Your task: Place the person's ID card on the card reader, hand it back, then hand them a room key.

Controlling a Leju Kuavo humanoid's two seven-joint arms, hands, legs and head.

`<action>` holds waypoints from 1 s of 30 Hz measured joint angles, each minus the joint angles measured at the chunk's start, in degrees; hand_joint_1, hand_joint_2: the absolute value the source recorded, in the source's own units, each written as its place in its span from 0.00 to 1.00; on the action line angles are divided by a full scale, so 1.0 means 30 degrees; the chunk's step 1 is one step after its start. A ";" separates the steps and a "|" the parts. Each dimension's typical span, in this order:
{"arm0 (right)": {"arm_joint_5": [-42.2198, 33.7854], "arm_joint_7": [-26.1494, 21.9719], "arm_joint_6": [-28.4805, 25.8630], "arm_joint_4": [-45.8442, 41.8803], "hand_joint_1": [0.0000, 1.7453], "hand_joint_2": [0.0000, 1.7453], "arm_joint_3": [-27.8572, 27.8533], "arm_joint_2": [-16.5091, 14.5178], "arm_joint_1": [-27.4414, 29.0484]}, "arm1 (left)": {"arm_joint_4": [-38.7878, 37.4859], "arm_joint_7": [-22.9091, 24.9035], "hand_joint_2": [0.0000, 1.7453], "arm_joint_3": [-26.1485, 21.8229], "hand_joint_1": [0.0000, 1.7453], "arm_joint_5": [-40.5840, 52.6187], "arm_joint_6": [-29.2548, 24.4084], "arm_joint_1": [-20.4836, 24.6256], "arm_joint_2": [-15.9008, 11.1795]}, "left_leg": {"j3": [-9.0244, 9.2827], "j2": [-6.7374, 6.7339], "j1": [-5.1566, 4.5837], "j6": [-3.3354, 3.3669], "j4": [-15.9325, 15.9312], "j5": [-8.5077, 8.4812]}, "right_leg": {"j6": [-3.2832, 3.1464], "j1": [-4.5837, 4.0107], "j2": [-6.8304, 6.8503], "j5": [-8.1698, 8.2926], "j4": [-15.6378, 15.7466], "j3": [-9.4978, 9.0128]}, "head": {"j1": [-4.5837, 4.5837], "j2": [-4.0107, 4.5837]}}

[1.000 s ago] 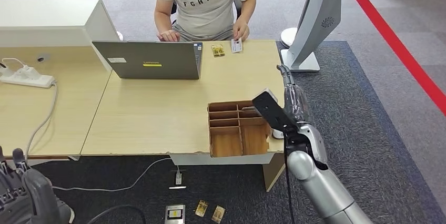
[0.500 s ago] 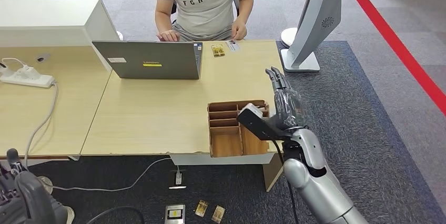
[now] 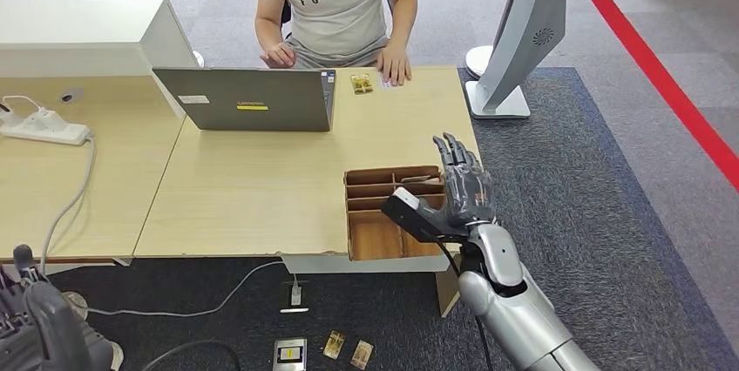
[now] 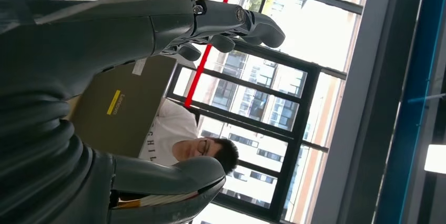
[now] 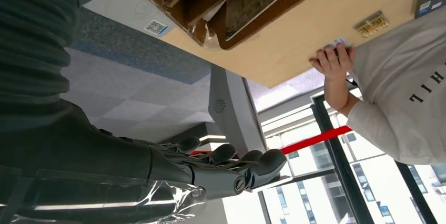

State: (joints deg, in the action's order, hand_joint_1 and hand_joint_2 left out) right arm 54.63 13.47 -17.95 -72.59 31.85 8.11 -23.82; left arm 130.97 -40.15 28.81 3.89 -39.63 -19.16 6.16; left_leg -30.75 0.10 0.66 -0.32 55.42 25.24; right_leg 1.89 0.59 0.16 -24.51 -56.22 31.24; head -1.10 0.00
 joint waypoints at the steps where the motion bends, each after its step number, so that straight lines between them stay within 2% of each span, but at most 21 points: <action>1: -0.0011 0.0013 -0.0033 0.0197 0.00 1.00 0.0013 -0.0016 -0.0014 | 0.0000 0.0000 1.00 0.0000 0.00 -0.0033 0.0000 0.0008 0.0000 | -0.0001 0.0000 0.0000 0.0000 0.0000 0.0000 | 0.0000 0.0000 0.0000 0.0000 0.0000 0.0001 | 0.0002 0.0000; 10: -0.0166 -0.0169 -0.0388 0.1726 0.00 1.00 0.0049 -0.0326 -0.0137 | -0.0002 0.0002 1.00 0.0002 0.00 -0.0082 0.0000 0.0048 0.0000 | -0.0002 0.0000 0.0001 0.0000 -0.0001 0.0000 | 0.0000 -0.0001 0.0000 -0.0001 -0.0002 0.0001 | 0.0002 0.0000; 30: -0.0570 -0.1401 -0.1100 0.3766 0.00 1.00 0.0089 -0.2171 -0.0984 | -0.0015 0.0005 1.00 0.0015 0.00 0.0208 0.0000 -0.0069 0.0000 | 0.0002 -0.0001 0.0001 0.0000 -0.0001 -0.0001 | 0.0000 -0.0001 0.0000 -0.0001 -0.0004 0.0001 | 0.0002 0.0000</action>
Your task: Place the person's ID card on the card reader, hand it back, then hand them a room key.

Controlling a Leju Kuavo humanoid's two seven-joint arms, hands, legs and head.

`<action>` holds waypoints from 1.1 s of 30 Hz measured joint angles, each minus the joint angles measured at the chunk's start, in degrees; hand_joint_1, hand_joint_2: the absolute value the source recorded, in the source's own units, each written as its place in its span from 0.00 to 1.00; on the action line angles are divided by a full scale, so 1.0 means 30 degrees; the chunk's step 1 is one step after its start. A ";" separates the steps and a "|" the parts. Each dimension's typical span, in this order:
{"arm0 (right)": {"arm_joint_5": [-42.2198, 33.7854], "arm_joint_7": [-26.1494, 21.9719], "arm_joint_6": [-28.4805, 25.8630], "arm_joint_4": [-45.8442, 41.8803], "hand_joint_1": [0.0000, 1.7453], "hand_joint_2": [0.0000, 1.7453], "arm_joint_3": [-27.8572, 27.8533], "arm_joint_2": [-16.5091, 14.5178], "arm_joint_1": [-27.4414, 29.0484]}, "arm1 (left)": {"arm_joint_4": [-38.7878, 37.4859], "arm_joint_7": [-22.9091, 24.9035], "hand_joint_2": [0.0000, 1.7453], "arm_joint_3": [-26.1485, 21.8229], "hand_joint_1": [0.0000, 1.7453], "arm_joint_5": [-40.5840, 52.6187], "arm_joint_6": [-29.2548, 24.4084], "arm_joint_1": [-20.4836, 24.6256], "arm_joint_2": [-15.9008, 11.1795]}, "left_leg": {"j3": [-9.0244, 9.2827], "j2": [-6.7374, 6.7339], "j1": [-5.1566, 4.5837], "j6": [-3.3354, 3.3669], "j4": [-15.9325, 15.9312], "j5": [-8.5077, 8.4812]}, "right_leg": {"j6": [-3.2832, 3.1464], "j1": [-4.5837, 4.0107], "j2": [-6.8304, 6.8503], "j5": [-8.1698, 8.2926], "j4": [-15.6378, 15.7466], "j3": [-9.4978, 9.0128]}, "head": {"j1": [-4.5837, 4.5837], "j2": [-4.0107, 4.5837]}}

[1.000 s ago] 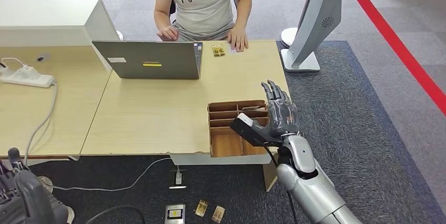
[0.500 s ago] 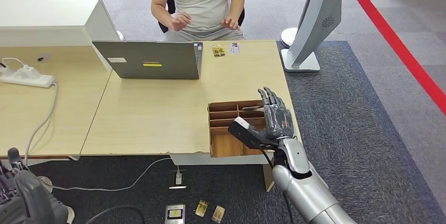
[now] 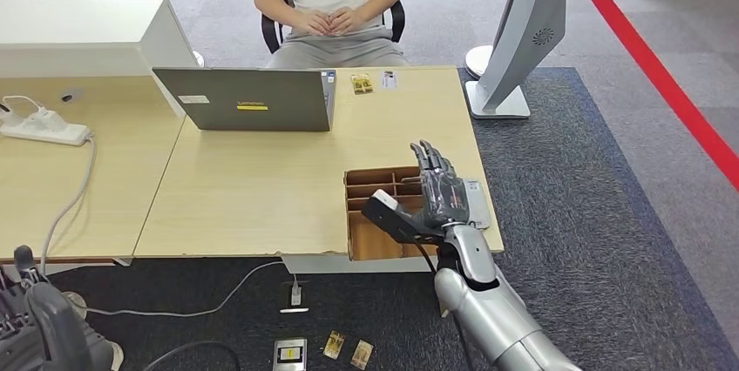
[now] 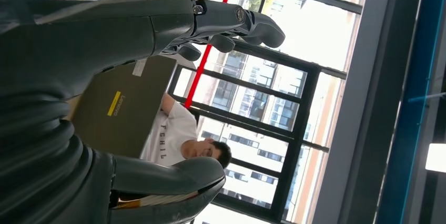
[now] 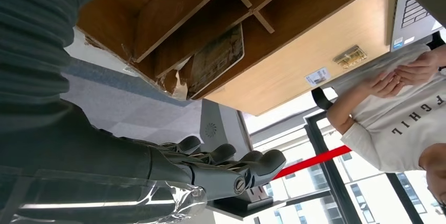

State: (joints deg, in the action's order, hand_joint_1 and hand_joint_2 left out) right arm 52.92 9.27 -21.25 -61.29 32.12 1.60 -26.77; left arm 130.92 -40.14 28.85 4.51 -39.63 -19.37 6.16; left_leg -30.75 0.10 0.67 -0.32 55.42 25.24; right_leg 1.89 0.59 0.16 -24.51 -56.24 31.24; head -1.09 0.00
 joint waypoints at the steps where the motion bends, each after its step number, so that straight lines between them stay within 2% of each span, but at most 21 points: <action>1: 0.0075 0.0020 -0.0005 0.0069 0.00 1.00 0.0020 -0.0054 -0.0006 | 0.0000 0.0000 1.00 0.0000 0.00 0.0016 0.0000 -0.0001 0.0000 | 0.0000 0.0000 0.0000 0.0000 0.0000 0.0000 | 0.0000 0.0000 0.0000 0.0000 0.0000 0.0000 | 0.0000 0.0000; 5: 0.0191 0.0195 -0.0057 0.0427 0.03 1.00 0.0069 -0.0186 -0.0013 | 0.0000 0.0000 1.00 0.0000 0.00 0.0091 0.0000 -0.0047 0.0000 | 0.0000 0.0000 0.0000 0.0000 0.0000 0.0000 | 0.0000 0.0000 0.0000 0.0000 0.0001 0.0000 | -0.0002 0.0000; 9: 0.0197 0.0313 -0.0157 0.0869 0.85 1.00 0.0069 -0.0239 -0.0053 | -0.0004 -0.0002 1.00 0.0000 0.00 0.0073 0.0000 -0.0140 0.0000 | 0.0000 0.0000 -0.0001 0.0000 0.0001 0.0000 | 0.0000 0.0000 0.0000 0.0000 0.0001 0.0000 | -0.0002 0.0000; 10: 0.0206 0.0324 -0.0202 0.0991 0.88 1.00 0.0069 -0.0244 -0.0080 | -0.0005 0.0000 1.00 0.0000 0.00 0.0042 0.0000 -0.0156 0.0000 | 0.0000 0.0000 -0.0001 0.0000 0.0001 0.0000 | 0.0000 0.0000 0.0000 0.0000 0.0001 0.0000 | 0.0000 0.0000; 12: 0.0273 0.0326 -0.0313 0.1253 0.91 1.00 0.0074 -0.0253 -0.0158 | -0.0007 -0.0003 1.00 0.0000 0.00 -0.0036 0.0000 -0.0172 0.0000 | 0.0000 0.0000 -0.0001 0.0000 0.0001 0.0000 | 0.0000 0.0000 0.0000 0.0000 0.0001 0.0000 | 0.0000 0.0000; 29: 0.0940 0.1310 -0.1160 0.2924 0.90 1.00 0.0098 -0.0155 -0.1150 | -0.0058 -0.0004 1.00 0.0000 0.00 -0.0379 0.0000 -0.0219 0.0000 | 0.0009 -0.0002 -0.0001 0.0000 0.0002 0.0000 | 0.0000 0.0001 0.0000 0.0001 0.0005 0.0000 | -0.0002 0.0000; 33: 0.1069 0.1375 -0.1199 0.3088 0.97 1.00 0.0100 -0.0109 -0.1194 | -0.0058 -0.0002 1.00 0.0000 0.00 -0.0579 0.0000 -0.0201 0.0000 | 0.0019 -0.0002 -0.0001 0.0000 0.0002 0.0000 | 0.0001 0.0001 0.0000 0.0001 0.0006 -0.0009 | 0.0000 0.0000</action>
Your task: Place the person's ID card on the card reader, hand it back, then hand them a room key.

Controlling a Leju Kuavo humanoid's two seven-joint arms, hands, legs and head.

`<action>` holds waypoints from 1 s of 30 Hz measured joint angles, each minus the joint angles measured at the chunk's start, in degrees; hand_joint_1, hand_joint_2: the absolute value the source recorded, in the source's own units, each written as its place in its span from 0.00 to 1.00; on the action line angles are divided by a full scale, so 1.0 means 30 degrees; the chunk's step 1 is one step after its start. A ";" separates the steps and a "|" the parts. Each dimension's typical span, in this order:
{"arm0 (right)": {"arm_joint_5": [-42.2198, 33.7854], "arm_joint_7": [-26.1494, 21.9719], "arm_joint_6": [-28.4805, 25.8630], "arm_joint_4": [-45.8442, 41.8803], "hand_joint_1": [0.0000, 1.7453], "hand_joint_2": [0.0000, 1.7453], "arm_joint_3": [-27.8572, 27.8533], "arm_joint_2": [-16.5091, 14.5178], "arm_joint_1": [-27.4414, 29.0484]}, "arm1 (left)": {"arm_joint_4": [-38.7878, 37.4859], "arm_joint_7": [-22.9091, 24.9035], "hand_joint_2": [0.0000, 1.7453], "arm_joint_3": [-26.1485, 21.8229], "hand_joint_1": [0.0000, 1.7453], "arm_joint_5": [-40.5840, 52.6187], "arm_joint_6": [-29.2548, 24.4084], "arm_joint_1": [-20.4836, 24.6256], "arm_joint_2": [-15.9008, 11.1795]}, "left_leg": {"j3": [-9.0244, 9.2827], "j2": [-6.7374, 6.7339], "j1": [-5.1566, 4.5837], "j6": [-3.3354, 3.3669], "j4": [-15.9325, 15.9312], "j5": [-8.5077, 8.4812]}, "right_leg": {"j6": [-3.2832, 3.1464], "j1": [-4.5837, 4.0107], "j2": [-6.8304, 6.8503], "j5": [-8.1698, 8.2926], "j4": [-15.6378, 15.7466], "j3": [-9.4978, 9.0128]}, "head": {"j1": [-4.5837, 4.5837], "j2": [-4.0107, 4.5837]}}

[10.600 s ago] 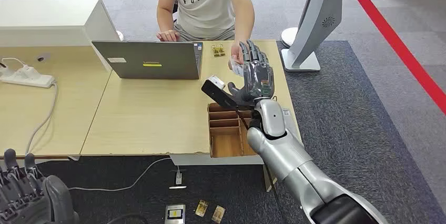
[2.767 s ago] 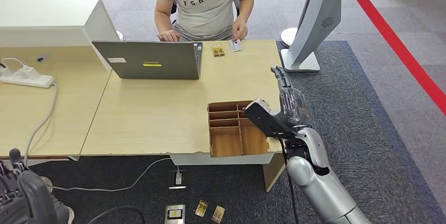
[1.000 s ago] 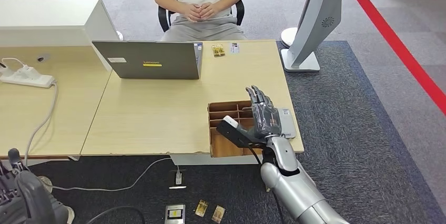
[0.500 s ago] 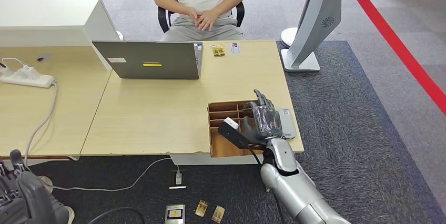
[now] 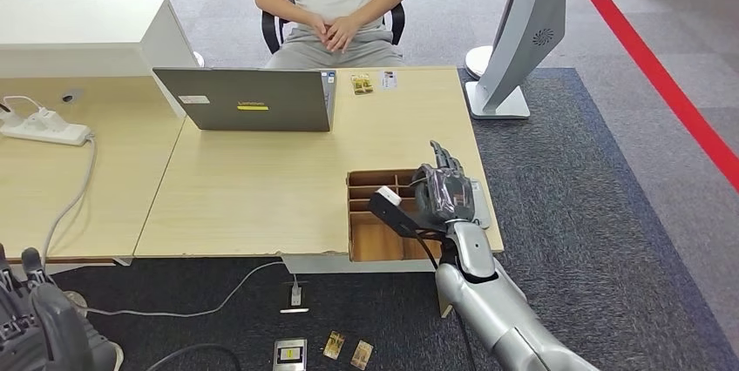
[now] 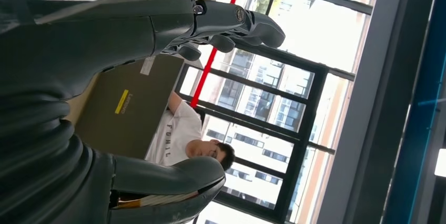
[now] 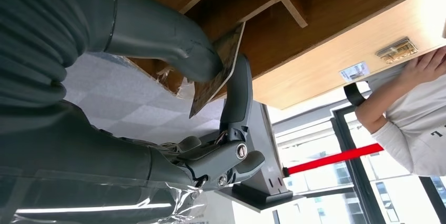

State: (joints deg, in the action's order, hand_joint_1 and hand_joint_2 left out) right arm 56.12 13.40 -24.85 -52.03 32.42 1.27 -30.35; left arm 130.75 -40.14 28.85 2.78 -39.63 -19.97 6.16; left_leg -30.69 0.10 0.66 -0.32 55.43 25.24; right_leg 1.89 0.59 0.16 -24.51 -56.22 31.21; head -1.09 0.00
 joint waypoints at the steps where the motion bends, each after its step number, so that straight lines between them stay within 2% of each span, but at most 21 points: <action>1: 0.0025 0.0002 0.0000 0.0029 0.99 1.00 0.0002 0.0005 -0.0001 | 0.0000 0.0000 1.00 0.0000 0.00 -0.0029 0.0000 0.0005 0.0000 | 0.0003 0.0000 0.0000 0.0000 0.0000 0.0000 | 0.0000 0.0000 0.0000 0.0000 0.0000 -0.0003 | 0.0000 0.0000; 11: 0.0140 -0.0029 -0.0503 0.0142 1.00 1.00 0.0013 -0.0095 0.0002 | 0.0000 -0.0004 1.00 -0.0007 0.00 -0.0066 0.0000 0.0015 0.0000 | 0.0015 0.0000 0.0000 0.0001 0.0001 -0.0002 | 0.0001 0.0000 0.0000 0.0002 -0.0001 -0.0015 | 0.0000 0.0000; 17: -0.0457 -0.0546 -0.1796 -0.0180 1.00 1.00 -0.0031 -0.0073 0.0020 | 0.0000 0.0004 1.00 -0.0013 0.00 -0.0124 0.0000 0.0013 0.0000 | 0.0008 -0.0003 -0.0001 0.0001 0.0002 -0.0002 | 0.0001 0.0000 -0.0001 0.0002 -0.0002 -0.0004 | 0.0000 0.0000; 21: -0.1298 -0.1016 -0.2586 -0.1176 1.00 1.00 -0.0259 0.0031 0.0016 | -0.0005 0.0004 1.00 -0.0015 0.00 -0.0217 0.0000 0.0014 0.0000 | 0.0004 -0.0004 -0.0001 0.0001 0.0002 -0.0001 | 0.0001 0.0001 -0.0001 0.0002 -0.0001 0.0002 | -0.0004 0.0000; 30: -0.2224 -0.1446 -0.2765 -0.4598 1.00 1.00 -0.0545 0.0361 0.0032 | -0.0044 0.0002 1.00 -0.0015 0.00 -0.0346 0.0000 0.0016 0.0000 | 0.0008 -0.0008 0.0000 0.0001 0.0002 -0.0002 | 0.0001 0.0000 -0.0002 0.0002 -0.0002 0.0002 | 0.0000 0.0000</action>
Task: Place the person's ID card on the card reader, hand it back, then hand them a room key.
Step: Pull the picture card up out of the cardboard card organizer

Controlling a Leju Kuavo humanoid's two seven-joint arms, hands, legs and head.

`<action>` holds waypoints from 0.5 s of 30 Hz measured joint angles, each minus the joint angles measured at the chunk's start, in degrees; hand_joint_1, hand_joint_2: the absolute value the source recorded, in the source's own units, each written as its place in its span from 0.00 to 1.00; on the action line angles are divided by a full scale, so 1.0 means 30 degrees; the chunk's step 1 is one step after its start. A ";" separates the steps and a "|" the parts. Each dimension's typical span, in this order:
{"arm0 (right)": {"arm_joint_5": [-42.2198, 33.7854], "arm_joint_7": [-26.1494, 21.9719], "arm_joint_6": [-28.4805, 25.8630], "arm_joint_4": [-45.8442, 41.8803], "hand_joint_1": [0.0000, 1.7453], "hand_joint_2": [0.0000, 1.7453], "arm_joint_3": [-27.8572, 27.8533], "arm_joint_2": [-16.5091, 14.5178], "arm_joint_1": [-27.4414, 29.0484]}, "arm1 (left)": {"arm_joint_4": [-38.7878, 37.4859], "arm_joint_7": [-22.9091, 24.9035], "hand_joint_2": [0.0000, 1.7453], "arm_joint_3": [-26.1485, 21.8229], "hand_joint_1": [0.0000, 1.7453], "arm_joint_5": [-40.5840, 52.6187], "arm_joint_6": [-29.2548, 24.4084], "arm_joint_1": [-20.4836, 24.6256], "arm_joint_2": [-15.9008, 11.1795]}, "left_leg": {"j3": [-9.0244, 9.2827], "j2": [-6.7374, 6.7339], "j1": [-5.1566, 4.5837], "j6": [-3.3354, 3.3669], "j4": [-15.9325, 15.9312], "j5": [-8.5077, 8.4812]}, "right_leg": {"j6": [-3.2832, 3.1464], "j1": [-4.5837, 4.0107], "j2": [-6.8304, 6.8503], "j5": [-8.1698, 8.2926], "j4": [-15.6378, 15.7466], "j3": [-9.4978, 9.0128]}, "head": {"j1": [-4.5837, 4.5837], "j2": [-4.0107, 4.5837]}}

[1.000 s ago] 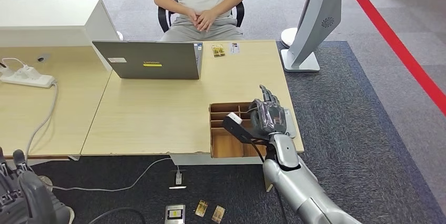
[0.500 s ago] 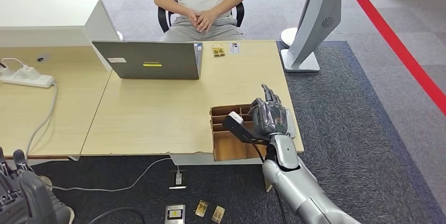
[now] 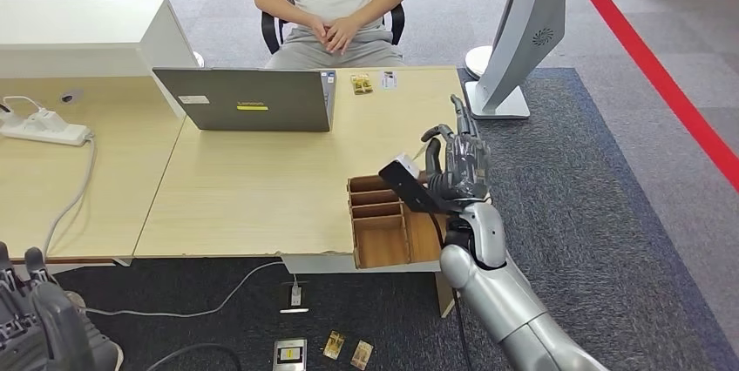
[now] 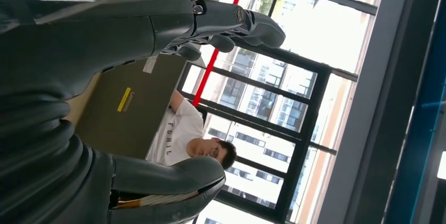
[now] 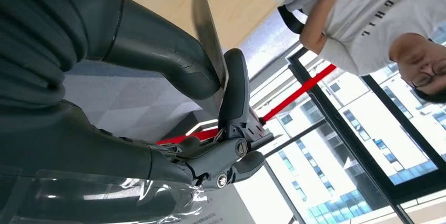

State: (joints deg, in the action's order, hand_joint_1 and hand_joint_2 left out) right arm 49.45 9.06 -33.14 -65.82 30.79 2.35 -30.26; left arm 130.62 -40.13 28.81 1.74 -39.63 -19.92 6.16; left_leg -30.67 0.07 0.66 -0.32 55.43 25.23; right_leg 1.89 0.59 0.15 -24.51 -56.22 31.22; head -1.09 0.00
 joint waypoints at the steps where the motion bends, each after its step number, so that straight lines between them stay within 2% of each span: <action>1: -0.0053 -0.0011 0.0005 -0.0331 1.00 1.00 -0.0004 0.0018 0.0006 | -0.0018 0.0000 1.00 0.0000 0.00 -0.0011 0.0000 0.0000 0.0000 | 0.0000 0.0000 0.0000 0.0000 0.0000 0.0000 | 0.0000 0.0000 0.0000 0.0000 0.0000 0.0000 | 0.0000 0.0000; 10: -0.0461 -0.0175 -0.0071 -0.1966 1.00 1.00 -0.0002 -0.0004 0.0034 | -0.0115 0.0002 1.00 -0.0002 0.00 -0.0271 0.0000 0.0038 0.0000 | -0.0007 0.0001 0.0000 0.0000 -0.0001 0.0000 | 0.0000 0.0000 0.0000 -0.0001 -0.0001 -0.0003 | -0.0002 0.0000; 15: 0.0014 -0.0171 -0.0374 -0.1642 1.00 1.00 0.0038 -0.0510 -0.0324 | -0.0215 0.0000 1.00 -0.0007 0.00 -0.0288 0.0000 0.0101 0.0000 | -0.0017 -0.0001 0.0001 -0.0001 -0.0004 -0.0001 | -0.0001 -0.0001 0.0000 0.0000 -0.0008 0.0001 | -0.0002 0.0000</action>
State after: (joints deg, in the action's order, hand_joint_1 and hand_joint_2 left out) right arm 49.49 8.55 -34.26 -70.75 30.90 0.82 -31.23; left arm 129.97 -40.13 28.79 0.87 -39.63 -19.62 6.16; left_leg -30.72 0.07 0.67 -0.32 55.42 25.23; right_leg 1.89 0.59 0.15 -24.51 -56.25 31.22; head -1.10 0.00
